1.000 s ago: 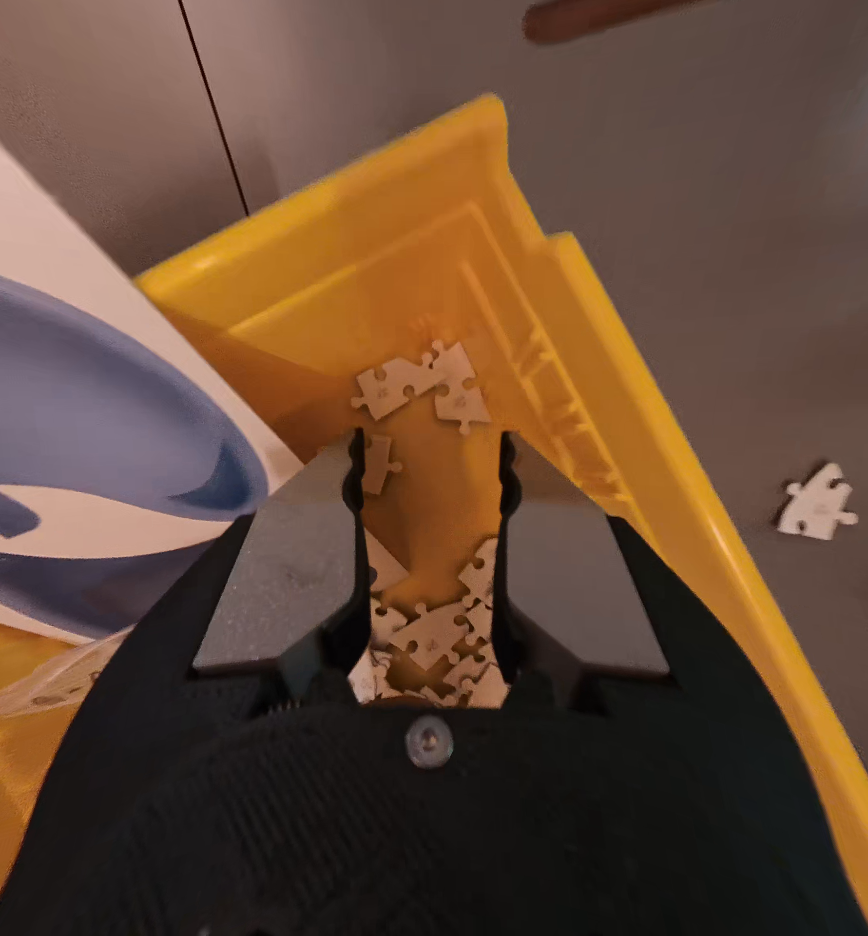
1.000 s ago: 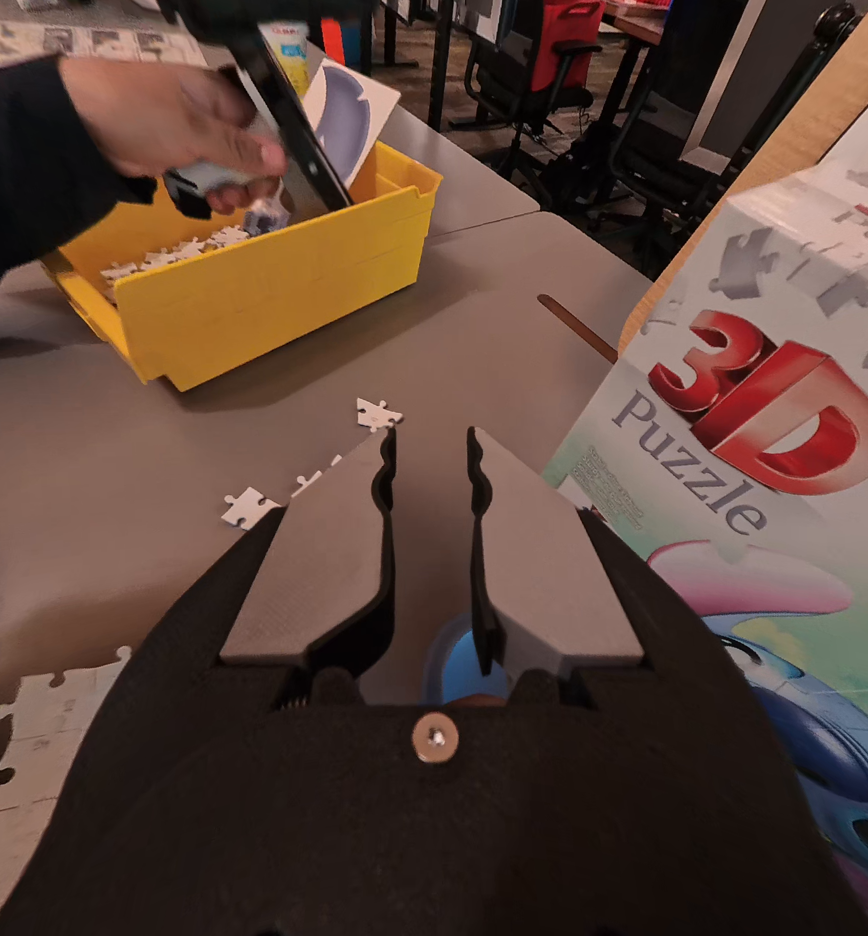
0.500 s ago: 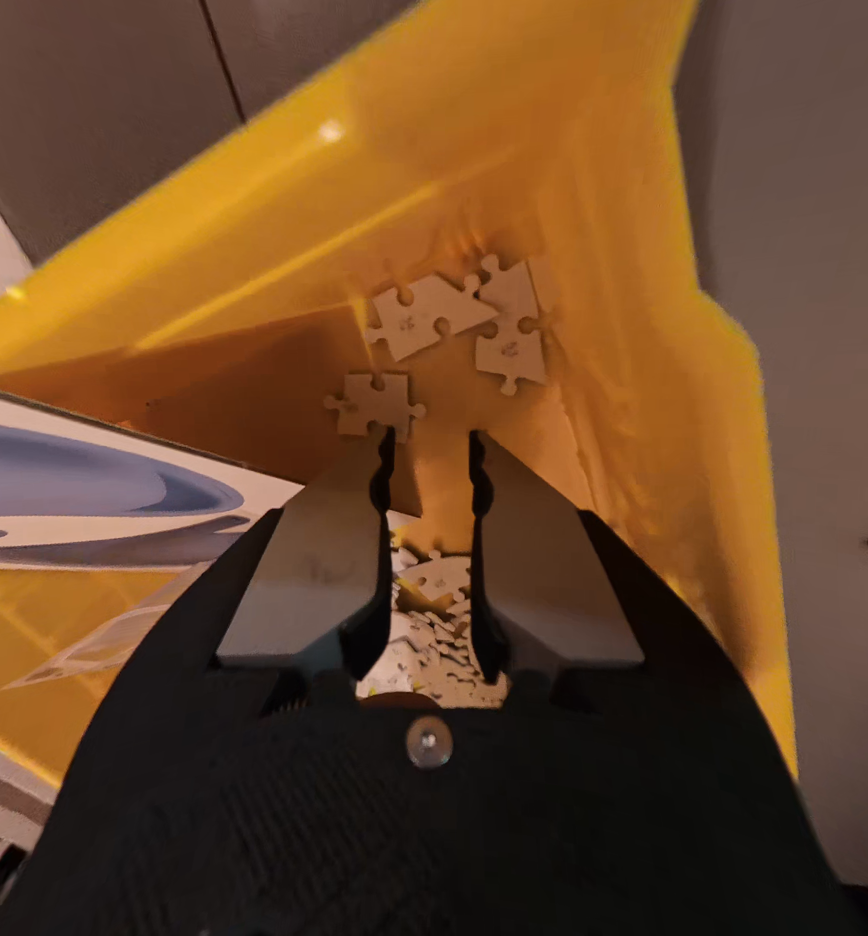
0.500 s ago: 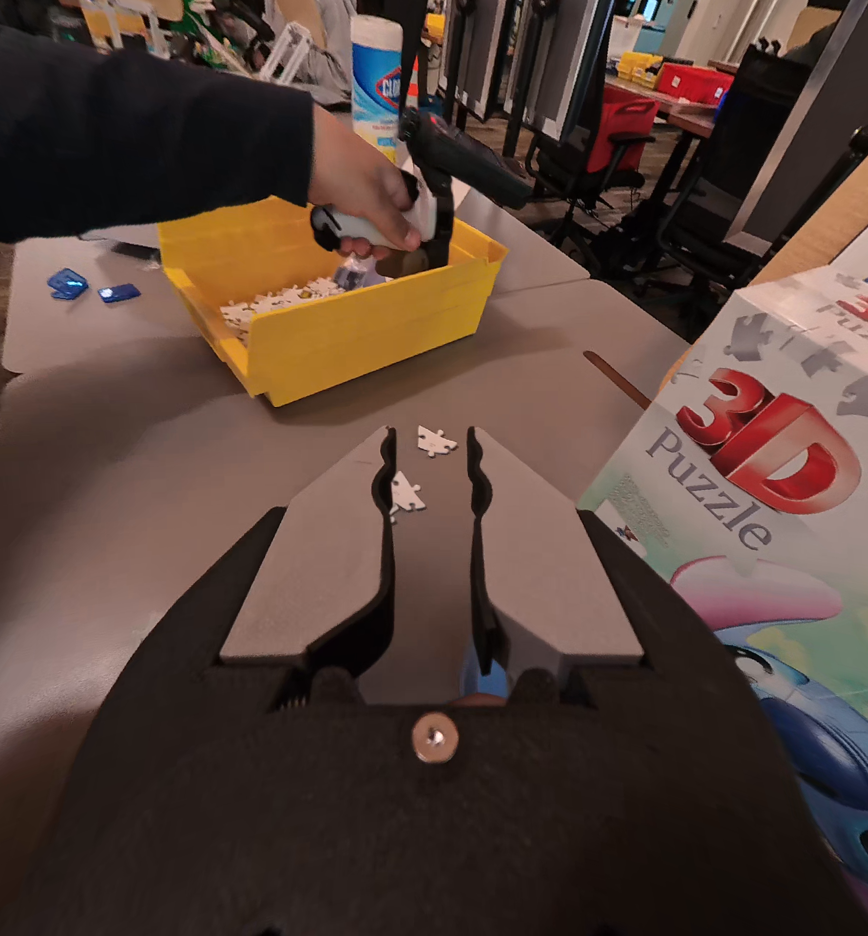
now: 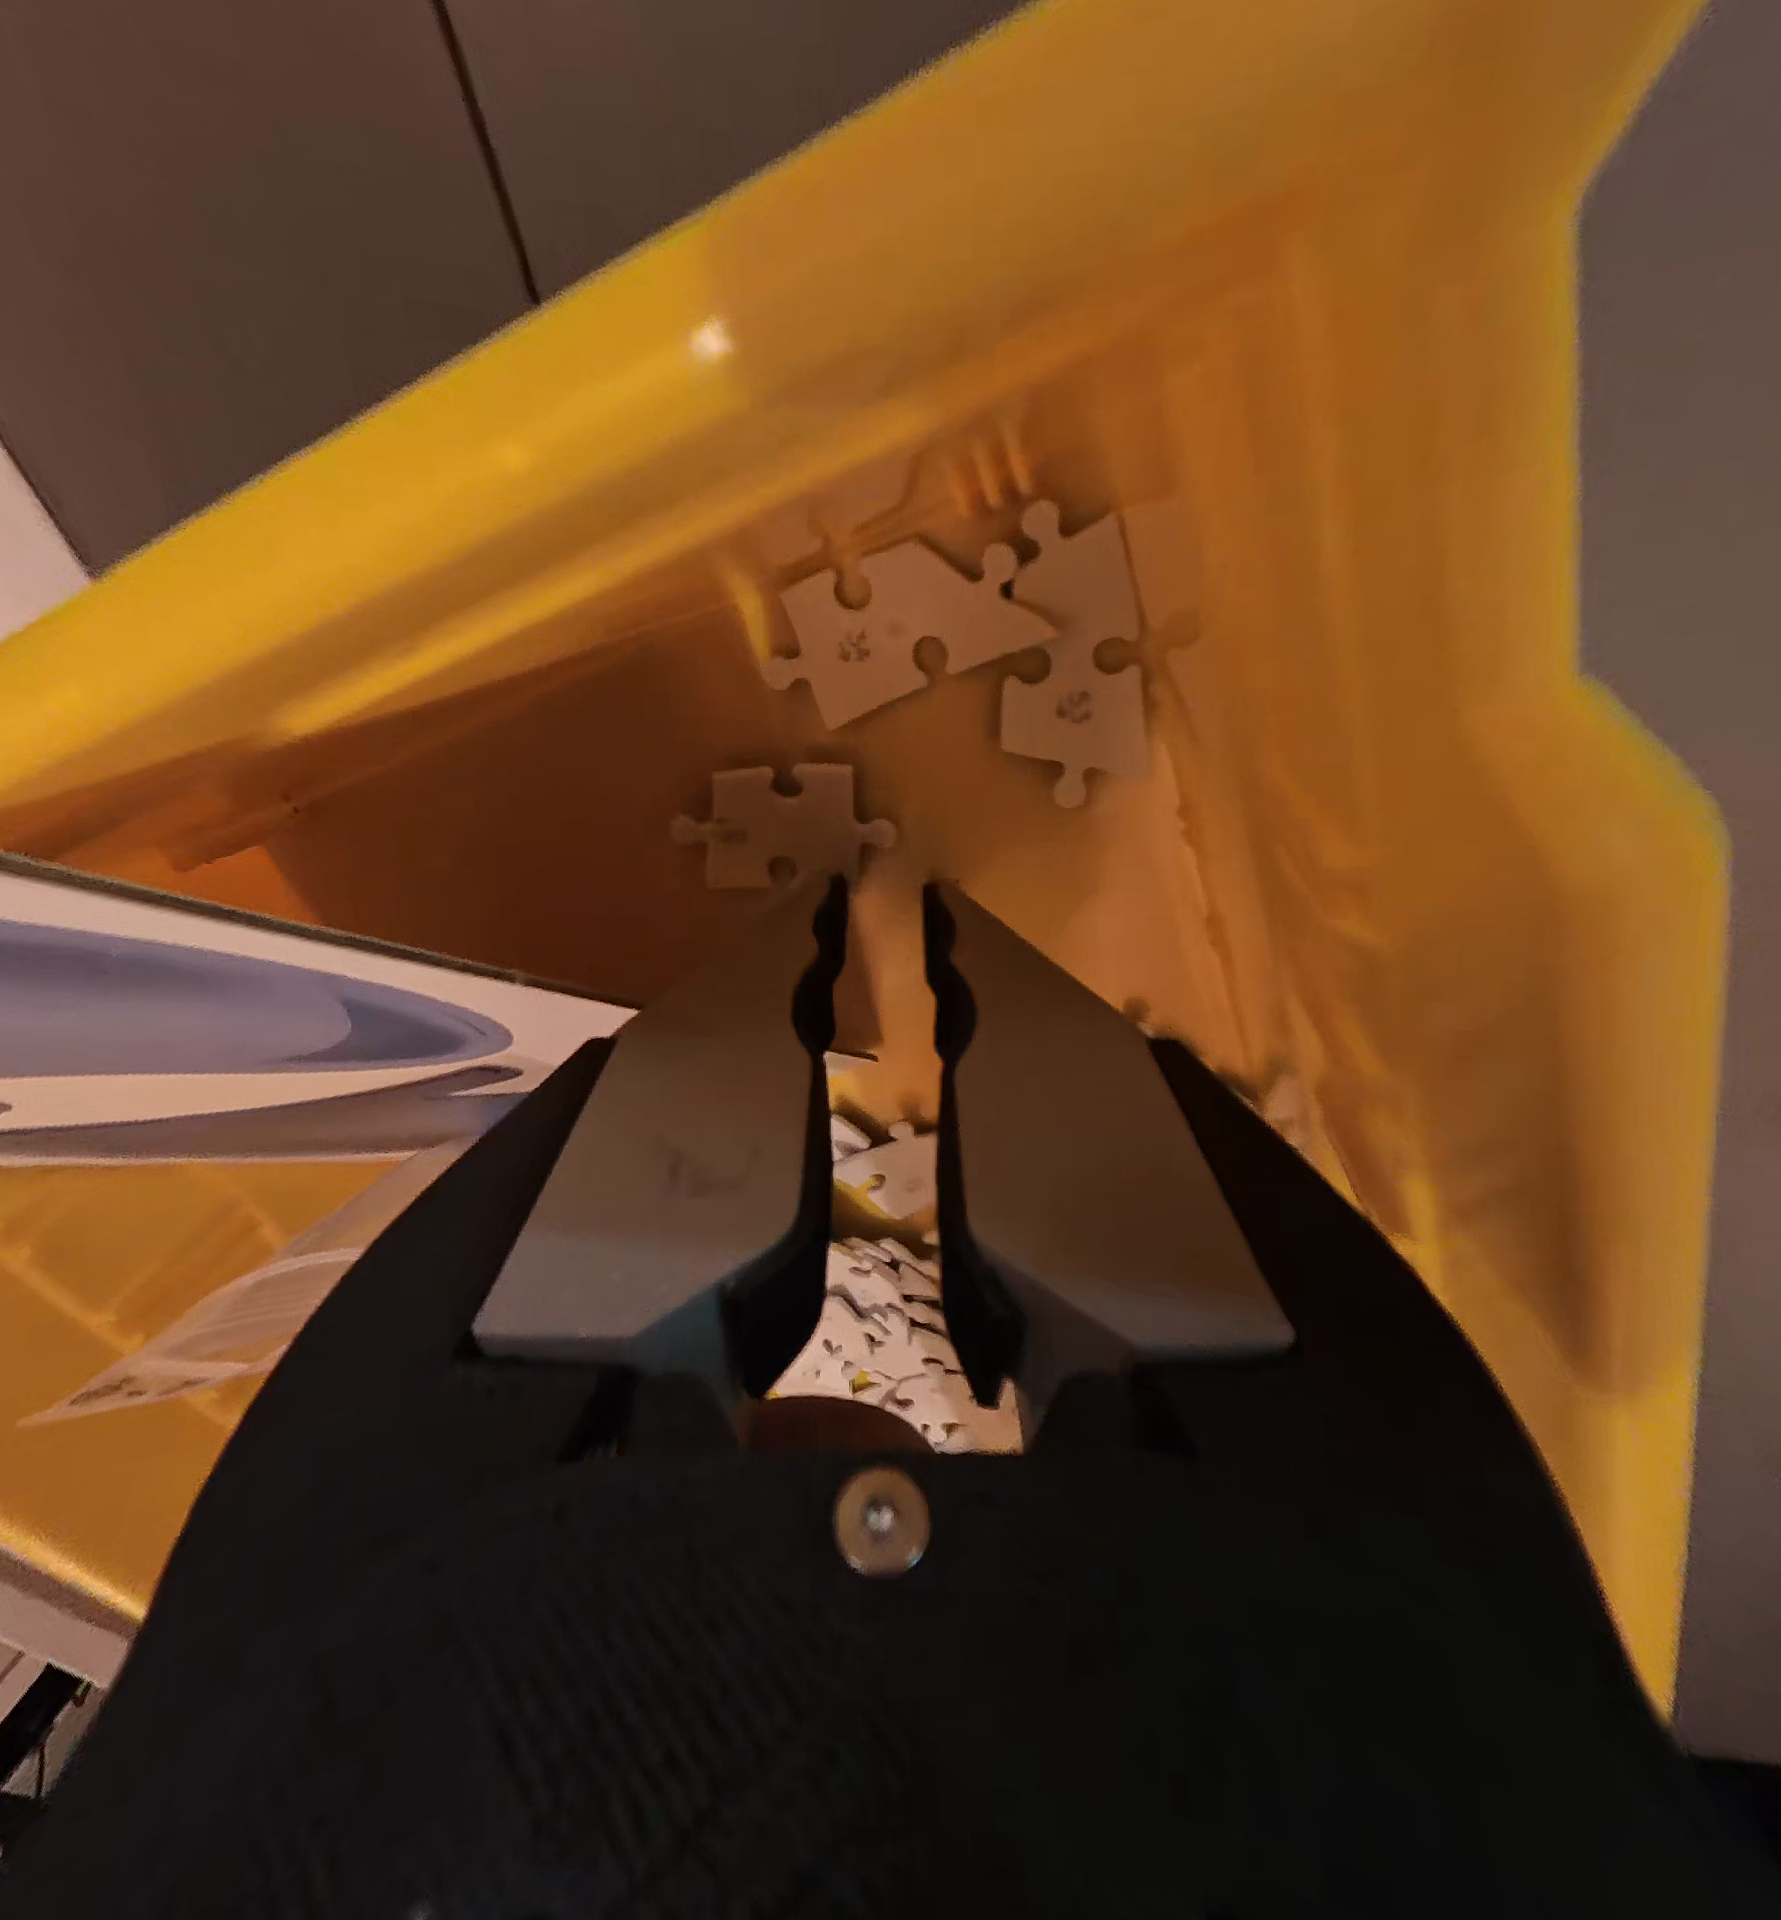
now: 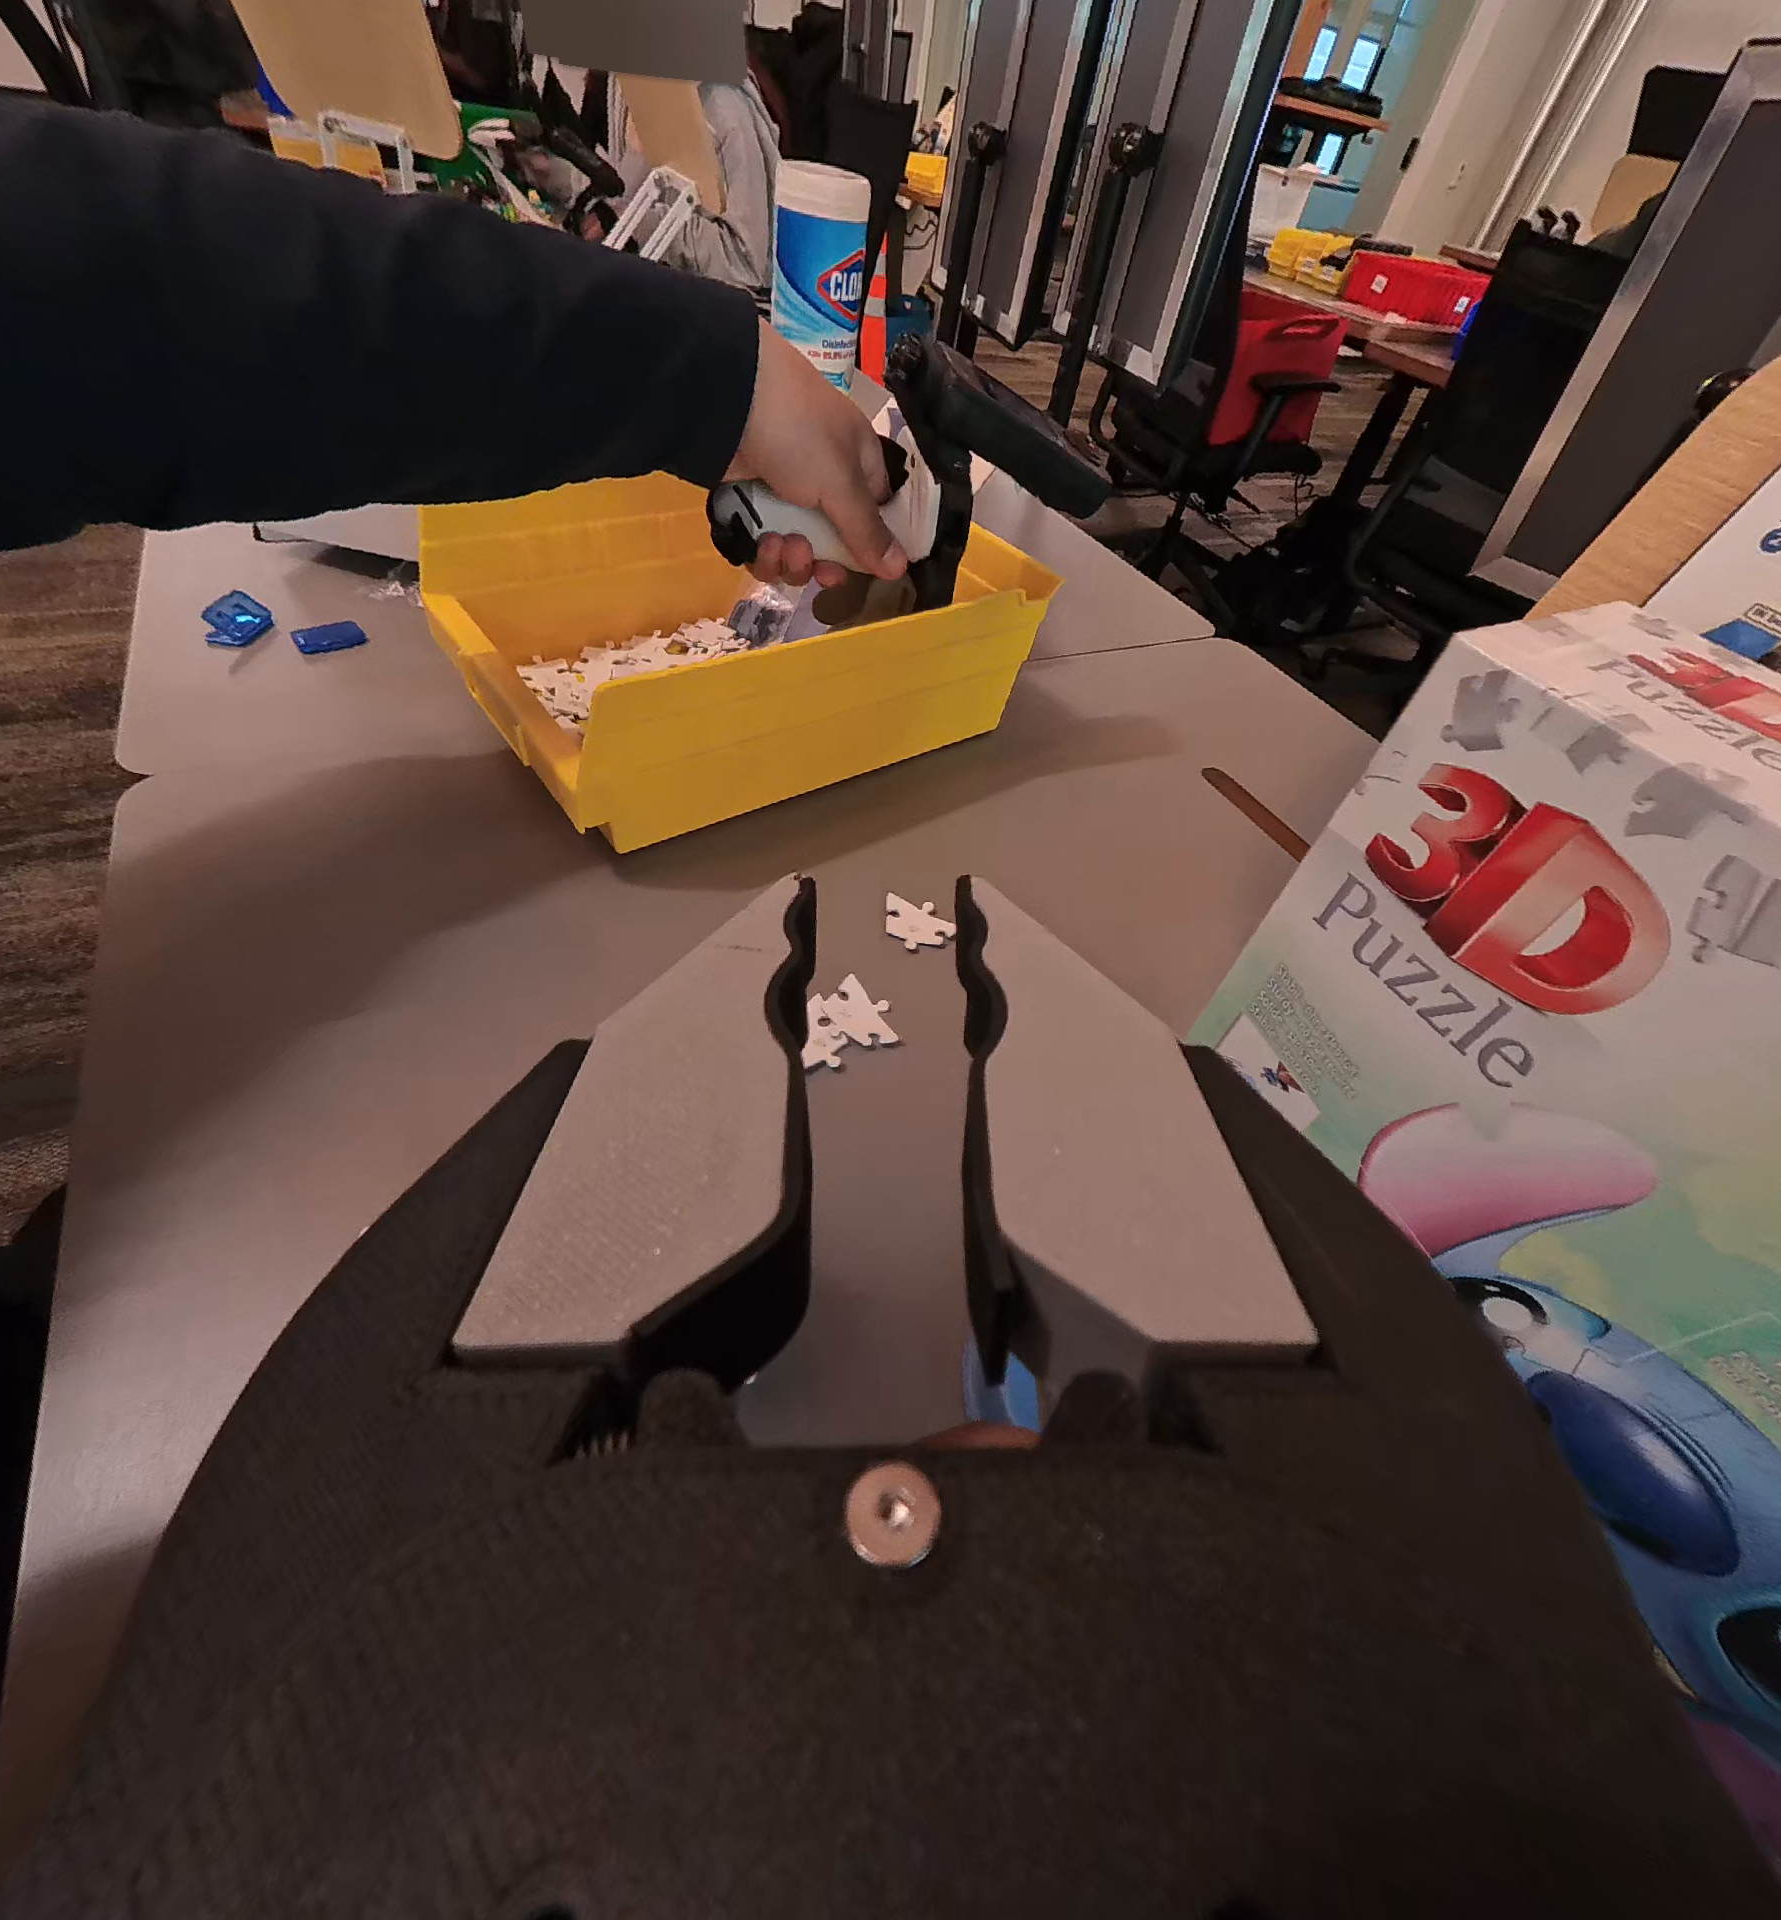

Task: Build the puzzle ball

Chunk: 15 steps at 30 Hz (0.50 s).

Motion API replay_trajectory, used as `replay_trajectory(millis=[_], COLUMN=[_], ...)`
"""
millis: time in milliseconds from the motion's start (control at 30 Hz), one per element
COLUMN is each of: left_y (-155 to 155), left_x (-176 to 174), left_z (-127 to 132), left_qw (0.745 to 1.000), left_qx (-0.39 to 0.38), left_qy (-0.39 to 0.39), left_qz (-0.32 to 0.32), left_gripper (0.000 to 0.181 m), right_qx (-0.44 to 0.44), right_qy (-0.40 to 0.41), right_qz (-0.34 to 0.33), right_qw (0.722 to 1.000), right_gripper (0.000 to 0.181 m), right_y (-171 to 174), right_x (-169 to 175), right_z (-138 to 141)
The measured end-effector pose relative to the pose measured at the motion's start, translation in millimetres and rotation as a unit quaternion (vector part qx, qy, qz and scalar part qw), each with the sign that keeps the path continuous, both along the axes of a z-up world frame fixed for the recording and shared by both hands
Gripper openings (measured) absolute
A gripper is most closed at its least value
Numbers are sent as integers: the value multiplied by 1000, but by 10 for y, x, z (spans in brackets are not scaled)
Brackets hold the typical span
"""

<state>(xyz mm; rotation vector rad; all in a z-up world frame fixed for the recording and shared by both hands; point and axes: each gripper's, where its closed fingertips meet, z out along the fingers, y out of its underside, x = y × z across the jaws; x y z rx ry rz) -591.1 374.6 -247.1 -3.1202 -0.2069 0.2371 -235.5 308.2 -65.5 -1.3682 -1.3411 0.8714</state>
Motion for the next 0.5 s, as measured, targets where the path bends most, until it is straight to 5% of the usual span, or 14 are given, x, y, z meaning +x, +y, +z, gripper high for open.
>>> replay_trajectory(millis=[167, 333, 500], left_y=[-39, 144, 188], left_x=[449, 258, -26], left_z=[38, 204, 148], left_qw=[987, 987, 997], left_qx=[4, 75, 71], left_qy=[-160, -142, -3], left_qz=[-19, -4, -26], left_gripper=[24, 27, 16], right_qx=[0, -3, -1], right_qy=[6, 8, 4], right_qz=[-6, -6, -3], right_qw=[1000, 1000, 1000], right_gripper=[23, 23, 23], right_y=[41, 55, 38], right_x=[44, 46, 16], right_z=[25, 22, -2])
